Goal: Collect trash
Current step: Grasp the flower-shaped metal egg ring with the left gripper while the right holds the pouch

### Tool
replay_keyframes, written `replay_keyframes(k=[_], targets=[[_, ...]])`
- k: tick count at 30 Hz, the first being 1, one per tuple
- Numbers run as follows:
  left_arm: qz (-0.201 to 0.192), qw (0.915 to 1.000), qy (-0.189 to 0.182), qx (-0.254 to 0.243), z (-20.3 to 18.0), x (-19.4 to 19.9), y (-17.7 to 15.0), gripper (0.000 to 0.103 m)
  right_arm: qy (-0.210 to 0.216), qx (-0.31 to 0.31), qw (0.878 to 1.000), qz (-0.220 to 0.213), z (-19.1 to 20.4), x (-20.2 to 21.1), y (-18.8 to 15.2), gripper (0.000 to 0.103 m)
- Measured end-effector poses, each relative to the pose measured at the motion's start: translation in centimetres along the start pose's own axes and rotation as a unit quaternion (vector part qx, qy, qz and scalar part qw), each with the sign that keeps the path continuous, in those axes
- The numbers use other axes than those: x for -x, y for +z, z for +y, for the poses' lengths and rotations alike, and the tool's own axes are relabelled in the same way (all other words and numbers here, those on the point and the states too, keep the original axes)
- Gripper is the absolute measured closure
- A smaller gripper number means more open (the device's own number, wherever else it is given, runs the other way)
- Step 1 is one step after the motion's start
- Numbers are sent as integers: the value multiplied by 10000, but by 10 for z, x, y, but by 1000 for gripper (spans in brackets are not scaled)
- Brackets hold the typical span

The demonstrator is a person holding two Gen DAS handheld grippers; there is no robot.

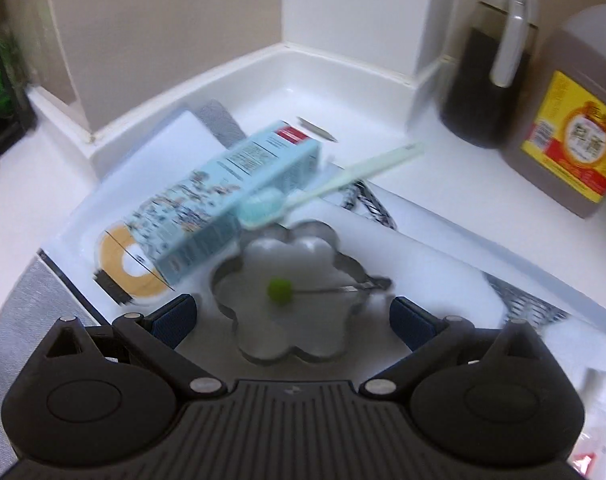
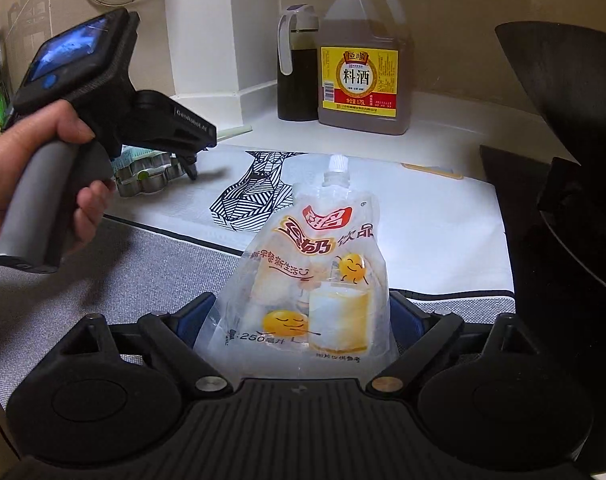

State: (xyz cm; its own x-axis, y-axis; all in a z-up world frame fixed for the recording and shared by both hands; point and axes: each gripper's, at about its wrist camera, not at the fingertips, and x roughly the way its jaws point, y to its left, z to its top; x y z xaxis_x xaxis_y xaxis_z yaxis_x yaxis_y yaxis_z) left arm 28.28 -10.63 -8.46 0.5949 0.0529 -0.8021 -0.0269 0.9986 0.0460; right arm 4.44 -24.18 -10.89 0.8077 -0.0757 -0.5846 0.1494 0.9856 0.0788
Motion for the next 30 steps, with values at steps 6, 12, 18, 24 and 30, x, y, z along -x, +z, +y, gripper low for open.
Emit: replay_keyframes(k=[6,12,18,24,30], targets=[[-25,9998,-119,182,15,17,-5,18,-21,38,10000,8,0,-1,1,11],[54,9989,-417,-192,25,56,-42,18,-28,40,10000,2,0,-1,1,12],[-287,9957,-430,-763,44,105,-87,18,-110,116,9999,10,3,-1,1,12],[-524,9938,-630,-752,71,145,-116,18,-104,21,9998,-181,2,6,-1,26],[-842,9904,-818,-736,91,183,-136,18,23,-174,9994,-303,0,31,-7,29]])
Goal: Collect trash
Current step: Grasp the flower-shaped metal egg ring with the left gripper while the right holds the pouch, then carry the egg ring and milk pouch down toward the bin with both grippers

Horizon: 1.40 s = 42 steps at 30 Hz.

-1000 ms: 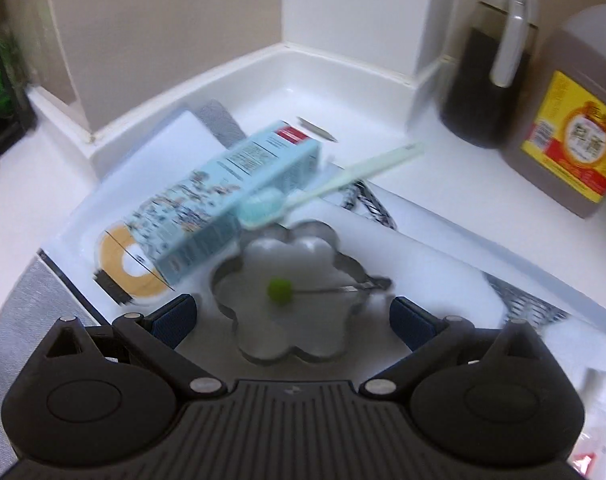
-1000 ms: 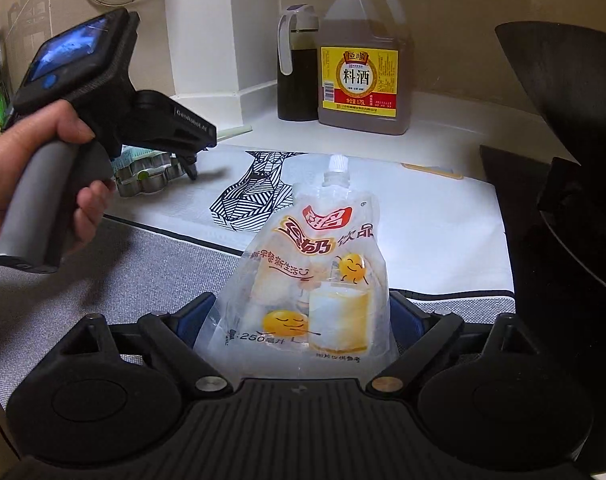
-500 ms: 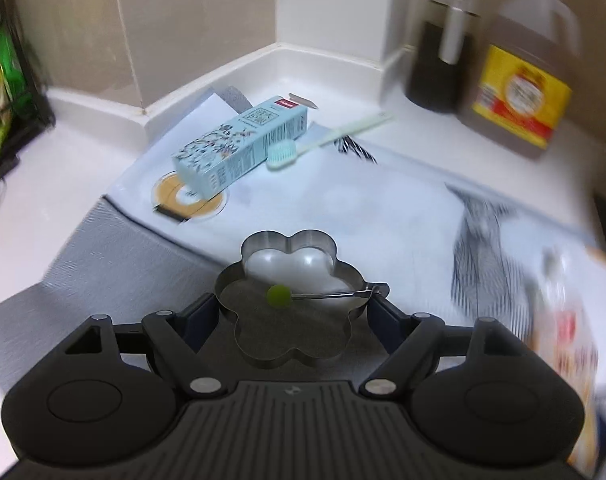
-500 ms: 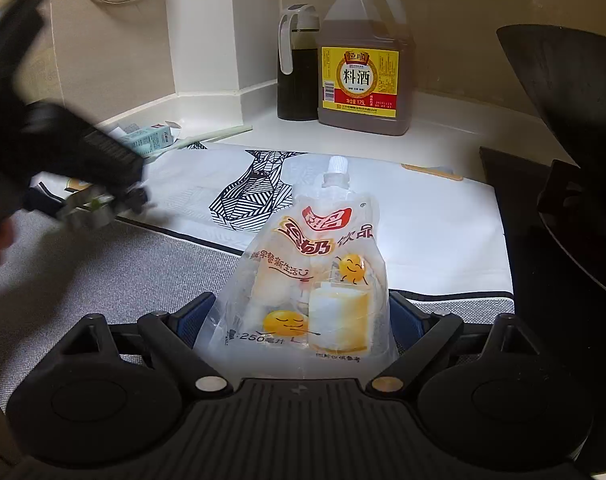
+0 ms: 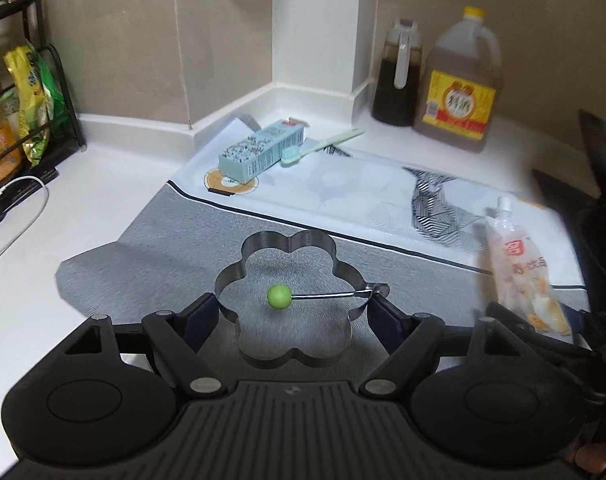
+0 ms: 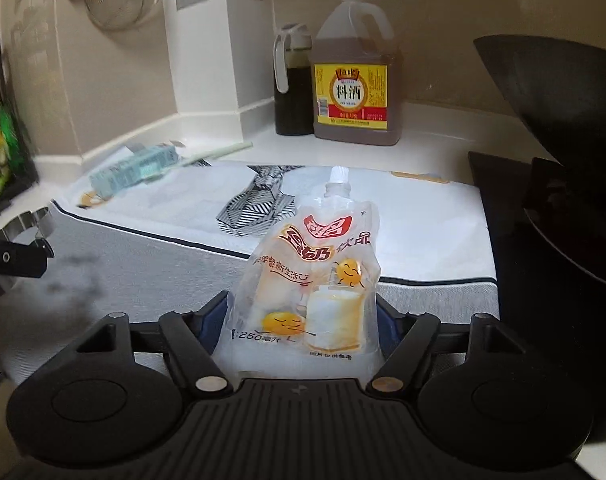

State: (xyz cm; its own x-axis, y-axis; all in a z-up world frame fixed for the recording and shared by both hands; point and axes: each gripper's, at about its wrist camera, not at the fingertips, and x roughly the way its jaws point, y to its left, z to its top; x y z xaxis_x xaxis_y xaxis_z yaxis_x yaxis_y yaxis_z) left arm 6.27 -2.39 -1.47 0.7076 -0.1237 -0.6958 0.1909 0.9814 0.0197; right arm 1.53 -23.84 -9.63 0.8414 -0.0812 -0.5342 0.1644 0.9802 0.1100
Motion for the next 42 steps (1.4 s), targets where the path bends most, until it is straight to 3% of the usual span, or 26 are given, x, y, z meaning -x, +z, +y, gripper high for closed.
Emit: replay_keyframes(k=[8,16,26,33,42], targets=[[-240,9997,-75,70,14,51,-43,18,226,35,9982,-562,4,62,-8,29],[-211,9997,135,29,40,96,-108,18,842,553,9899,-1001,25,135,-34,28],[-139,9990,420,118,63,140,-181,18,1672,1167,9764,-712,58,203,-88,28],[-39,9987,427,286,65,153,-216,18,1734,1700,9683,-580,85,216,-122,28],[-32,9975,436,547,74,158,-228,18,1809,2081,9603,-425,102,219,-139,28]])
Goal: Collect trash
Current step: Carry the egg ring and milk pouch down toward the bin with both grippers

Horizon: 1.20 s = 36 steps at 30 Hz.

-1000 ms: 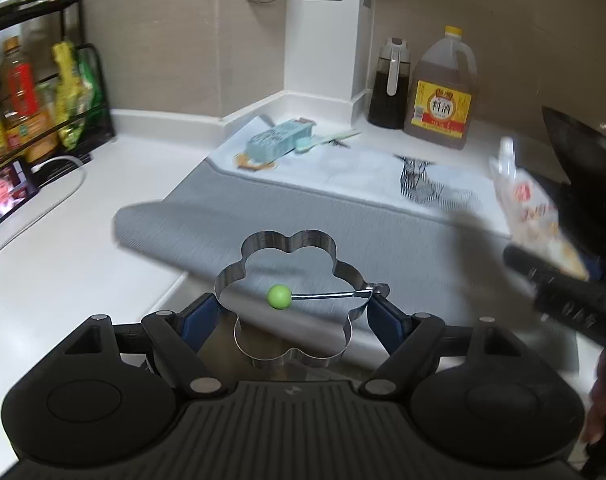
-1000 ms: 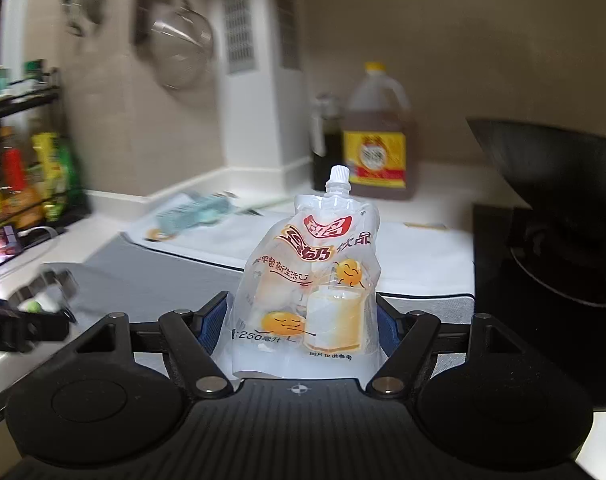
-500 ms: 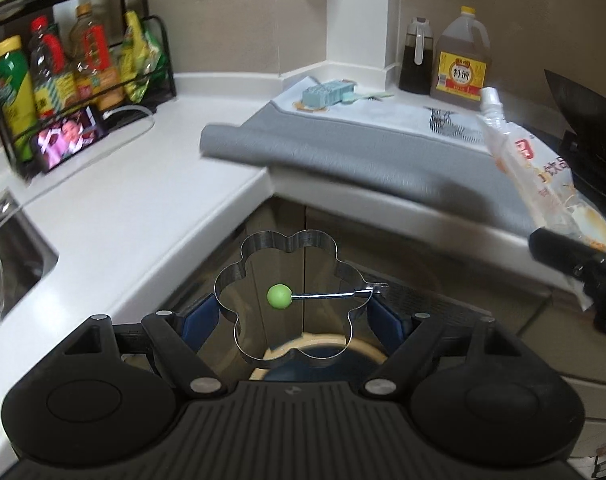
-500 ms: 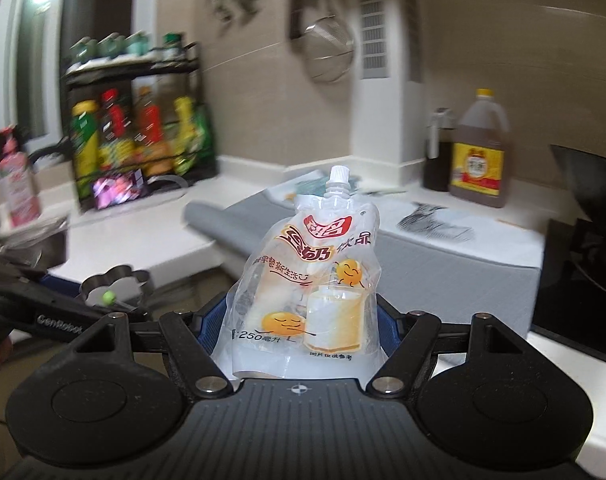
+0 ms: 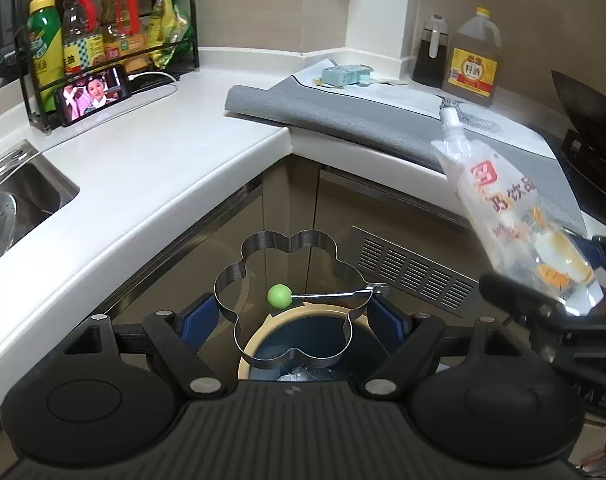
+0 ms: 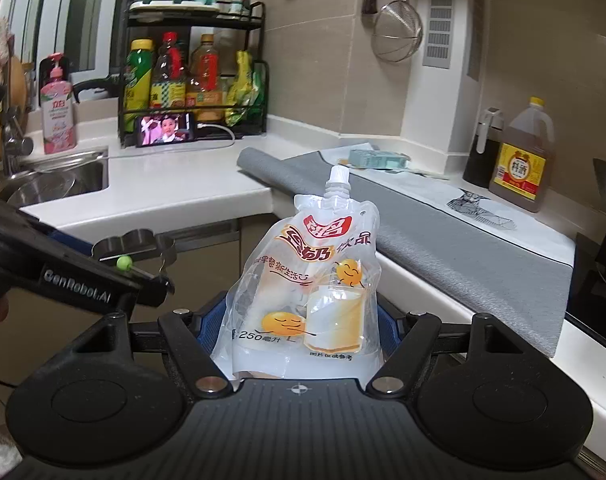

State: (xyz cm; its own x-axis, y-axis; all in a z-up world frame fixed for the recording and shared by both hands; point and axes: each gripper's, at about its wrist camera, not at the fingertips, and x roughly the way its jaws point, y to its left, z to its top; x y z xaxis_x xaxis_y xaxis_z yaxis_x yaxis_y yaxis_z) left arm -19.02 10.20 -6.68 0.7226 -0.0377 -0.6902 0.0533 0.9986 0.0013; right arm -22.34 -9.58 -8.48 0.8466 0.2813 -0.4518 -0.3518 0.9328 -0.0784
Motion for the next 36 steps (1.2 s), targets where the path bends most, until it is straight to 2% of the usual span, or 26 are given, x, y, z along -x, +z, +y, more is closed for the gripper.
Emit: replay_keyframes(k=[7,36], targets=[[41,9999,-2,133,4,-1,-1,18,37,121,9999,52,5,-3,1,28],[86,10000,7,48,0,-4,0,18,56,17,9997,232,-1,-11,-2,28]])
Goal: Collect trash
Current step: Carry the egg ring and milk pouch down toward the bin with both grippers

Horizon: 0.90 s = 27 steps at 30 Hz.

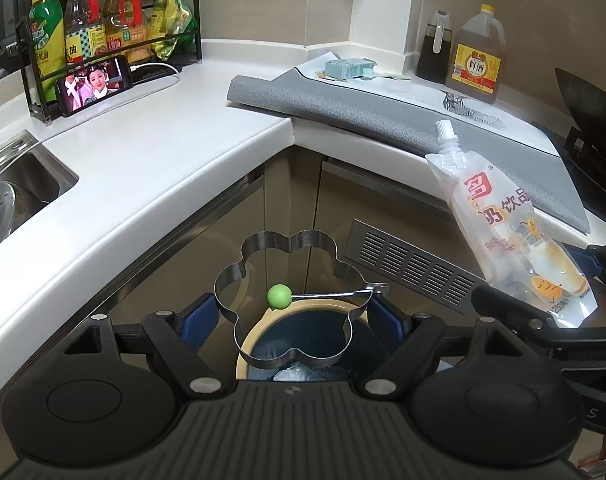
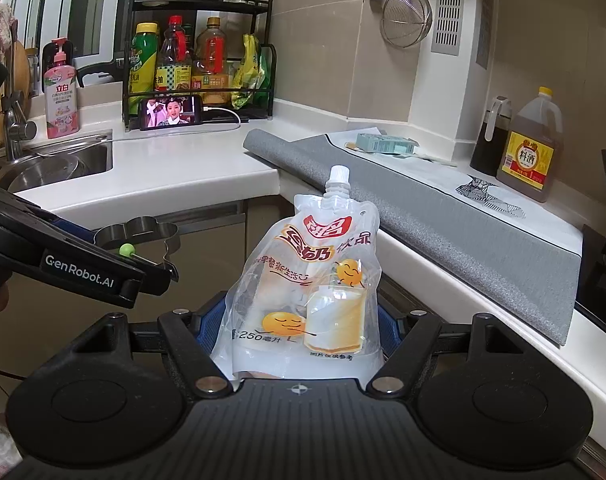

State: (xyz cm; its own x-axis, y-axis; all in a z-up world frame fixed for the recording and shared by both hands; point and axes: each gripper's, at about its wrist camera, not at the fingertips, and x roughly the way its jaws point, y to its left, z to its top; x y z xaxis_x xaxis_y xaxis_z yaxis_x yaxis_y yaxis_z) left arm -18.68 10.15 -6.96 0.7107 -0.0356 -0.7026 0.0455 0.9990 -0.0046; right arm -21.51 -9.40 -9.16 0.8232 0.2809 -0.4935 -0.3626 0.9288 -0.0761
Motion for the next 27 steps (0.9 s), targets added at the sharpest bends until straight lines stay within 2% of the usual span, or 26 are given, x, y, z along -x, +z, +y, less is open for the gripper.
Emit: replay_keyframes(k=[18,27], targets=[[173,9998,5,-9,3,-18,-2,18,0,-78,9997,213,-5,-18,-4,28],[405,9992,-2,60,5,-38,0,18,75,-58,9991,402,-5,-35,-8,28]])
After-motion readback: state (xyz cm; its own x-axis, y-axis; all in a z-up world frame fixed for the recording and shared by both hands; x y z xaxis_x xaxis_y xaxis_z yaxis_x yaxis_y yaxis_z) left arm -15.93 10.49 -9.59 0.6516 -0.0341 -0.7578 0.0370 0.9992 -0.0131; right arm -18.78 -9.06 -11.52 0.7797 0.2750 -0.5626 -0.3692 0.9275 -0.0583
